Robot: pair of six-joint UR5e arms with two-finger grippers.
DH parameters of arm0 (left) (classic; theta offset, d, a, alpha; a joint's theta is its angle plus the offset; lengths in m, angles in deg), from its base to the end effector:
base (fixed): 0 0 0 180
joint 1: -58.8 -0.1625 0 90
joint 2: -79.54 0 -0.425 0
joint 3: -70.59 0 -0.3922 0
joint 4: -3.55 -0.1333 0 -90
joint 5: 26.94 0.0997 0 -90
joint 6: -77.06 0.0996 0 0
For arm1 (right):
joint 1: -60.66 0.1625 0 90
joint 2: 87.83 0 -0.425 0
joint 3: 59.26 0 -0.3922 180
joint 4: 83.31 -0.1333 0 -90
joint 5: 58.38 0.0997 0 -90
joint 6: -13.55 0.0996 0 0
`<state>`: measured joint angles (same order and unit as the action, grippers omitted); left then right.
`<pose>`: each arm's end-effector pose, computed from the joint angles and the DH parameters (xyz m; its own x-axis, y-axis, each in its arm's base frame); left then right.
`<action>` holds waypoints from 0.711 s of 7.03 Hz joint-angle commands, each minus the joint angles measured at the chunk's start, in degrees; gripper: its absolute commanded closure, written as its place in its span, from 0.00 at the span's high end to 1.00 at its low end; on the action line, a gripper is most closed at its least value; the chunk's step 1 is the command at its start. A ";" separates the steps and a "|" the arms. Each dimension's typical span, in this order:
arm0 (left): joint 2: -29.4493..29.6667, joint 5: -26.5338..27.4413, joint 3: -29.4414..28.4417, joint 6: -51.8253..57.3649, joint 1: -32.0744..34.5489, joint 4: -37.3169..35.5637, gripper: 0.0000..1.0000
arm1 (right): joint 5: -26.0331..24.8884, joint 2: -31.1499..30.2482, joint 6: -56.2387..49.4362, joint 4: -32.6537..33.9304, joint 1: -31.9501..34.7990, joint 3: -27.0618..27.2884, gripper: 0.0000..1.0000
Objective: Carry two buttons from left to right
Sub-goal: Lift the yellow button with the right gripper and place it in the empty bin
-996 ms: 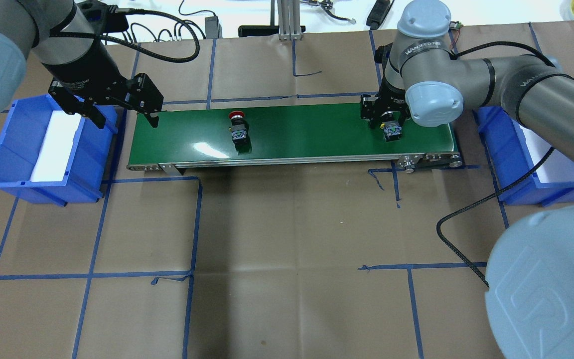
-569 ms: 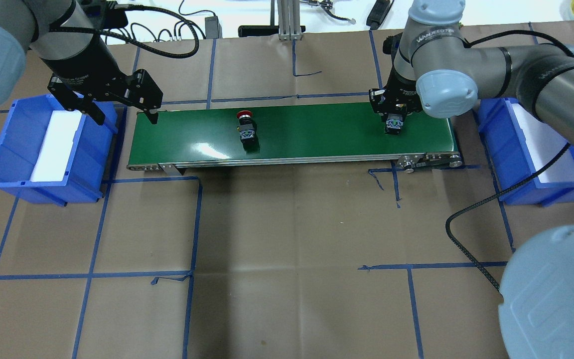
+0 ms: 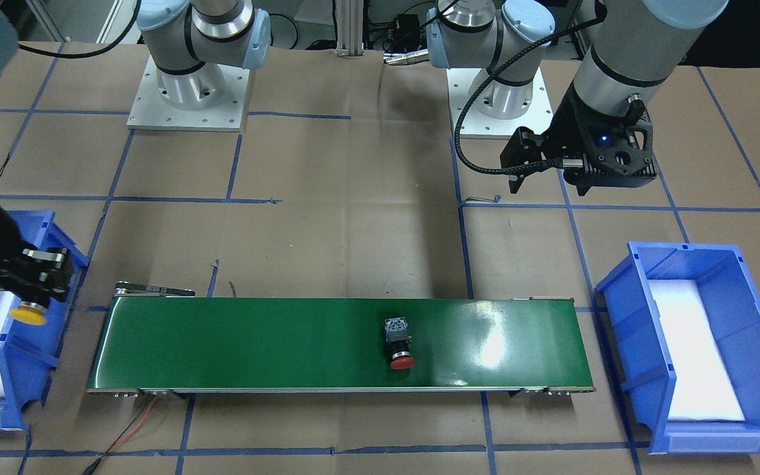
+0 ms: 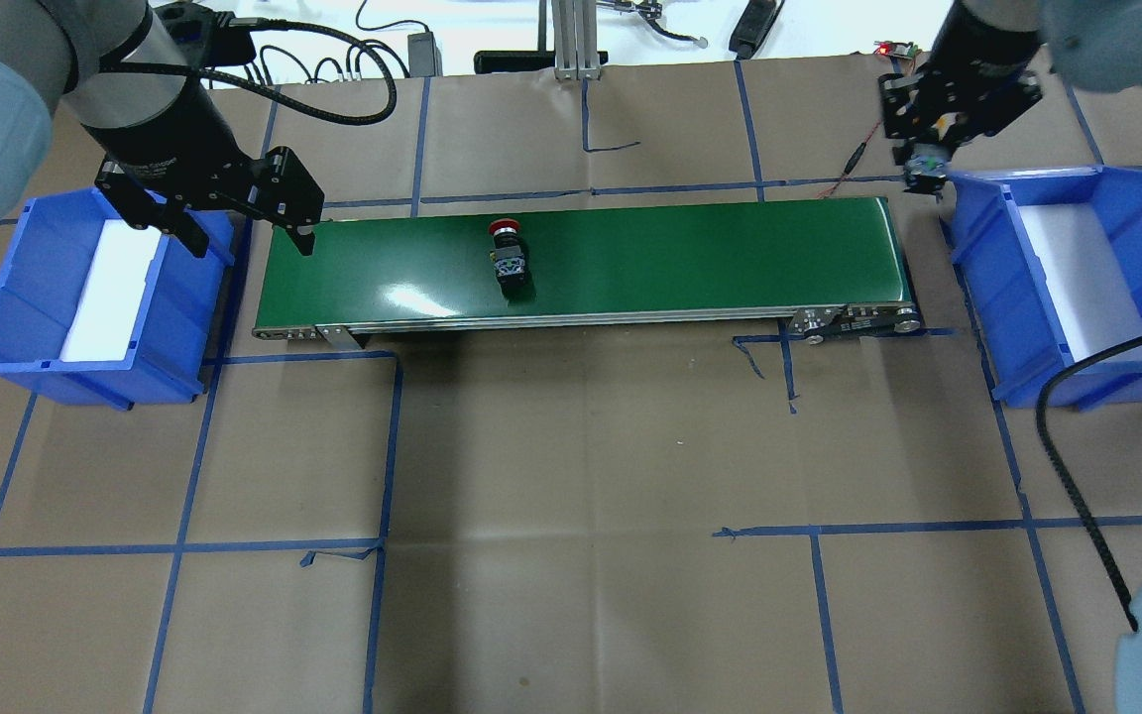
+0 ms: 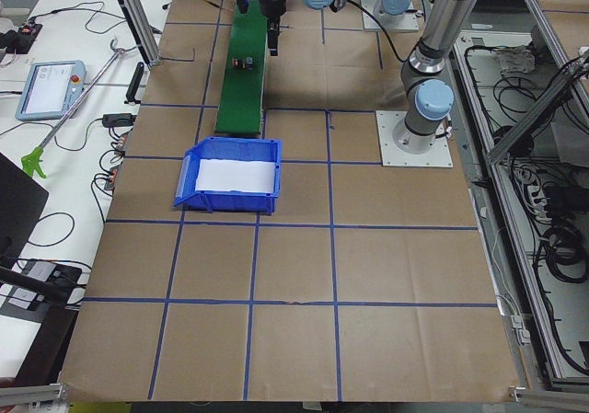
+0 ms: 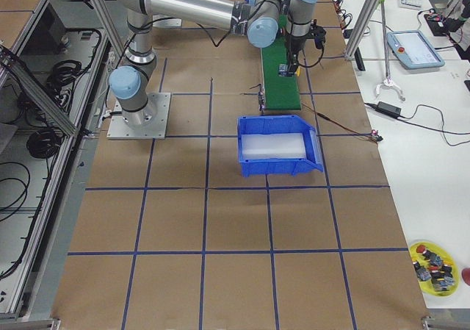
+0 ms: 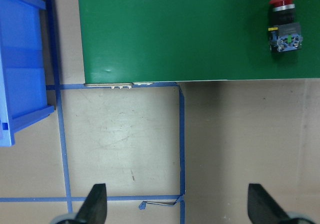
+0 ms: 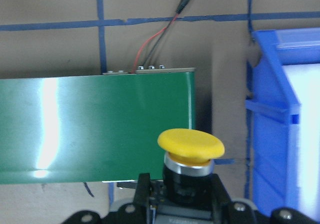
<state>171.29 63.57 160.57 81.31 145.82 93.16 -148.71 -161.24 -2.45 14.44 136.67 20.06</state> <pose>-0.1061 -0.5085 0.4736 -0.9997 0.0224 -0.0071 0.0222 0.9995 0.0240 -0.0197 -0.6282 0.4331 -0.9993 -0.0348 0.0144 -0.0352 0.9990 -0.0293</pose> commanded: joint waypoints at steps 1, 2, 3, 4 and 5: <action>0.00 0.01 -0.15 -0.02 -0.01 0.22 1.00 | -0.81 0.37 -17.76 -0.81 -9.27 -0.76 0.06; 0.35 0.01 -0.68 0.06 0.07 0.22 1.00 | -0.99 0.20 -20.01 0.33 -11.31 1.34 0.05; 0.36 -0.08 -0.68 -0.02 -0.01 0.22 1.00 | -1.86 0.02 -21.51 2.17 -13.94 4.32 0.05; 0.44 0.01 -0.77 0.06 -0.01 0.22 1.00 | -1.95 -0.15 -23.18 7.14 -14.92 8.70 0.05; 0.36 0.01 -0.60 0.06 -0.01 0.22 1.00 | -1.87 -0.07 -25.98 12.76 -16.32 13.00 0.05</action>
<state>171.66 63.56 159.90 81.35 145.82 93.37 -150.51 -161.29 -25.36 21.05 122.18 27.94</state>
